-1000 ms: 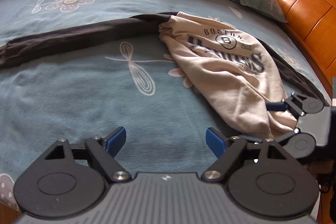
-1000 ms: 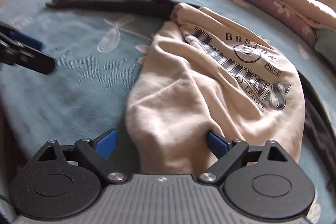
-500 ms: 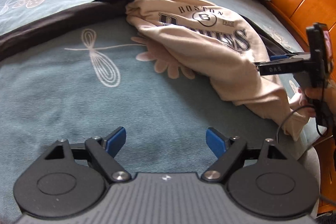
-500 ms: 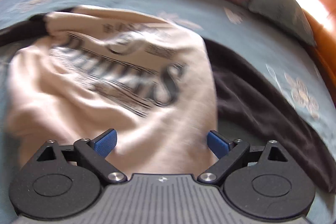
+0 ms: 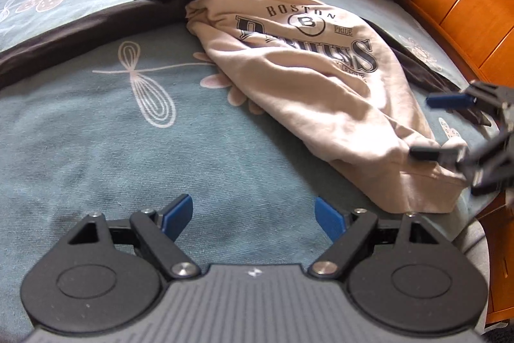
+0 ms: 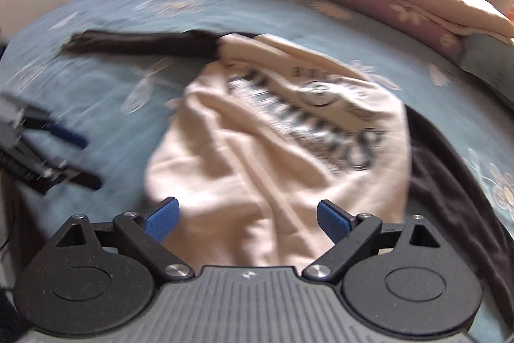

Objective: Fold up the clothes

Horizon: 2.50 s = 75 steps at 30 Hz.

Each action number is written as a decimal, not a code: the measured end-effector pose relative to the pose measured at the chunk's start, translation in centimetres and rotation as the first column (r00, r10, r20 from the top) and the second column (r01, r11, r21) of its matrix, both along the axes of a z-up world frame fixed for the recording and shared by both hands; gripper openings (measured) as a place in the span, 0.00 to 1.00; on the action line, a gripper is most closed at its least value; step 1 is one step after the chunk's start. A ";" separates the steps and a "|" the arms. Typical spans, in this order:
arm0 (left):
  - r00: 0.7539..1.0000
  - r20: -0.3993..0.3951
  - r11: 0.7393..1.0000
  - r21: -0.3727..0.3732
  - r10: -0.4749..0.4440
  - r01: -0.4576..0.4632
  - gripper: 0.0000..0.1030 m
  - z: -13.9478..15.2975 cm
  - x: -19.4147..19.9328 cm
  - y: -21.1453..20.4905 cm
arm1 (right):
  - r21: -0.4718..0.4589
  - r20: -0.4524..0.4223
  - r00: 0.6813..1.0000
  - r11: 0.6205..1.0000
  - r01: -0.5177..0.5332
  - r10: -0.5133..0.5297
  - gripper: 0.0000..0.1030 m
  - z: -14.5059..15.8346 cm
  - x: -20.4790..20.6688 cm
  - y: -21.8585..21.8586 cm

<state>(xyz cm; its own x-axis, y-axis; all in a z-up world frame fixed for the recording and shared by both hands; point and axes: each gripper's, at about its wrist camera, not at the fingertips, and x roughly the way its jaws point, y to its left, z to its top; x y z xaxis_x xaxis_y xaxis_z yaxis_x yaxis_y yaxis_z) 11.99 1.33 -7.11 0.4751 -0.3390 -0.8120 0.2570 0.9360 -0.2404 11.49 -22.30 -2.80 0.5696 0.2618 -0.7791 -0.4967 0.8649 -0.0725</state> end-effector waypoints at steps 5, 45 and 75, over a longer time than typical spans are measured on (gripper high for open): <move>1.000 0.014 1.000 -0.001 0.011 -0.011 0.81 0.6 -1.0 0.8 | -0.089 0.042 0.993 0.990 -0.108 0.112 0.80 -1.8 -1.3 5.1; 0.988 0.104 0.992 -0.045 -0.110 0.116 0.84 -1.4 0.9 -0.9 | -0.036 0.054 0.980 0.981 0.193 -0.191 0.60 0.5 8.3 -5.2; 0.984 0.128 0.991 0.060 -0.126 0.119 0.84 -0.4 0.2 1.6 | -0.132 0.019 0.994 0.986 -0.101 0.105 0.12 -1.0 8.7 2.5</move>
<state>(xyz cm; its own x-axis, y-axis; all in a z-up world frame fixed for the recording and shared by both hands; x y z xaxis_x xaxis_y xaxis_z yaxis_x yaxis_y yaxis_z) 12.19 2.92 -7.52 0.5362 -0.3602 -0.7634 0.3962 0.9060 -0.1492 20.14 -19.84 -3.81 0.5653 0.2173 -0.7958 -0.5791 0.7915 -0.1952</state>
